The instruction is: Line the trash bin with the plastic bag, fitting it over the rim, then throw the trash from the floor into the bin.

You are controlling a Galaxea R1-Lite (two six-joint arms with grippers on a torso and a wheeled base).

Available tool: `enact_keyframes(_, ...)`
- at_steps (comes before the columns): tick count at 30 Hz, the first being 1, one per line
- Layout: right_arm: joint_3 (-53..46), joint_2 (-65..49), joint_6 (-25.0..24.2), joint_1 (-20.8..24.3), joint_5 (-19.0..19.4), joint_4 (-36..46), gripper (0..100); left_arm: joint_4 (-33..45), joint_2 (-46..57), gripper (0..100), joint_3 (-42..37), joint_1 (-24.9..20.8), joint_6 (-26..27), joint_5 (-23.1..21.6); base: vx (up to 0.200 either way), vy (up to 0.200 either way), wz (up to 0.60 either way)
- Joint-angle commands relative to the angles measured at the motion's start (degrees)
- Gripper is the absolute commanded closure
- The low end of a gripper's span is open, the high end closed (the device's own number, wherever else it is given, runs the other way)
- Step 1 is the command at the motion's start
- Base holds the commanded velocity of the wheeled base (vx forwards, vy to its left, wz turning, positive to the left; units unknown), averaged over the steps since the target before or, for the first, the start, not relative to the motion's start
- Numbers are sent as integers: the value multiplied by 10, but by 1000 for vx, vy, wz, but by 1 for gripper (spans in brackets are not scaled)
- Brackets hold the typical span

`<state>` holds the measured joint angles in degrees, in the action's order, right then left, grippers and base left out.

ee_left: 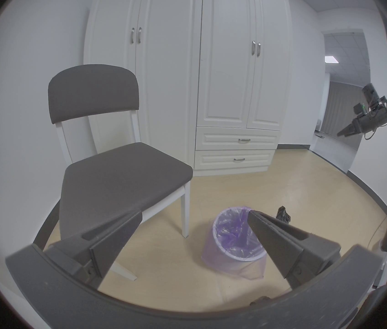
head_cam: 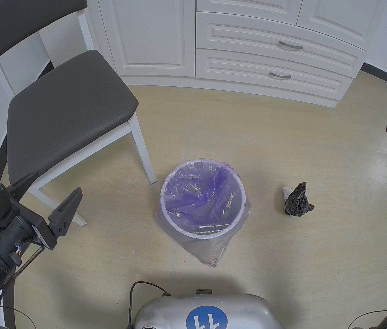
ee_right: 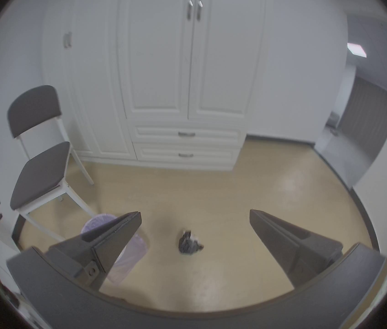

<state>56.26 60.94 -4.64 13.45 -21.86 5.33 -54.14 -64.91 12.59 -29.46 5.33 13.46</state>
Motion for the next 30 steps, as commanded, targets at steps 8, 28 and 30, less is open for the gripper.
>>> enact_keyframes(8, 174, 330, -164, -77, 83, 121, 0, -1, 1, 0, 23, 0, 3, 30, 0, 0, 0)
enact_keyframes(28, 242, 635, -101, -163, 190, 35, 0, -1, -19, 0, 13, -3, 3, 30, 0, 0, 0)
enact_keyframes(30, 236, 646, -101, -169, 212, 16, 0, -1, -21, 0, 13, -3, 3, 30, 0, 0, 0)
